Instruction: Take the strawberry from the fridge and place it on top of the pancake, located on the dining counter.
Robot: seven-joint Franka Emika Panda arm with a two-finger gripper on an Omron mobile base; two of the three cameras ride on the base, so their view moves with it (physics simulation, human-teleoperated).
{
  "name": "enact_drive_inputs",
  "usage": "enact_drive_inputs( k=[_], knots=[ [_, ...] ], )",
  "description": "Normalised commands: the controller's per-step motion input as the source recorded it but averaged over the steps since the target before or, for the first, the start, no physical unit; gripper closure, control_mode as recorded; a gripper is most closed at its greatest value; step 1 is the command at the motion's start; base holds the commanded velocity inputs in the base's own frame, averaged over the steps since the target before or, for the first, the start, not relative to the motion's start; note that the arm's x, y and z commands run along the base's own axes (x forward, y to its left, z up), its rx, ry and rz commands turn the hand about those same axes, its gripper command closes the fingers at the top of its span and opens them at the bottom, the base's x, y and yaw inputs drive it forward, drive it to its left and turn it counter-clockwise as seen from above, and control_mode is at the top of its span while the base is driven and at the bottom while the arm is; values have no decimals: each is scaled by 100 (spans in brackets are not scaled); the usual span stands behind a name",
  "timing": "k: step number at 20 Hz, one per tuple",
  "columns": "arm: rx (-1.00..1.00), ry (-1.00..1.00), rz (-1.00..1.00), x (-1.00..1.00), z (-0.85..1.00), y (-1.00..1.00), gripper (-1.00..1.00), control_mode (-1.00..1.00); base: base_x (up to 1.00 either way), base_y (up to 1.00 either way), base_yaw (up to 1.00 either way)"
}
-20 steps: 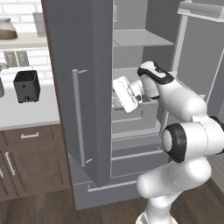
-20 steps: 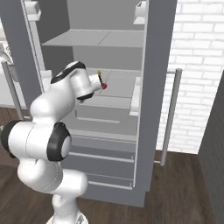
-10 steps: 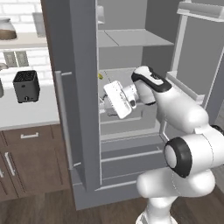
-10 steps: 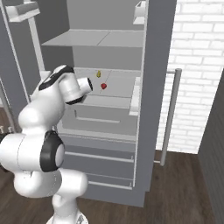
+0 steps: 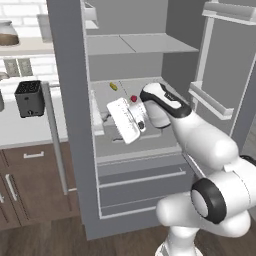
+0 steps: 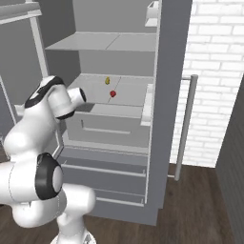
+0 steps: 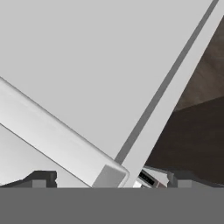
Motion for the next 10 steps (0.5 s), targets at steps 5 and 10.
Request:
enact_drive_inputs(
  k=[5, 10],
  knots=[
    [0, 0, 1, -20, 0, 17, -100, -100, 0, 0, 0],
    [0, 0, 0, -10, 0, 5, -100, -100, 0, 0, 0]
  ],
)
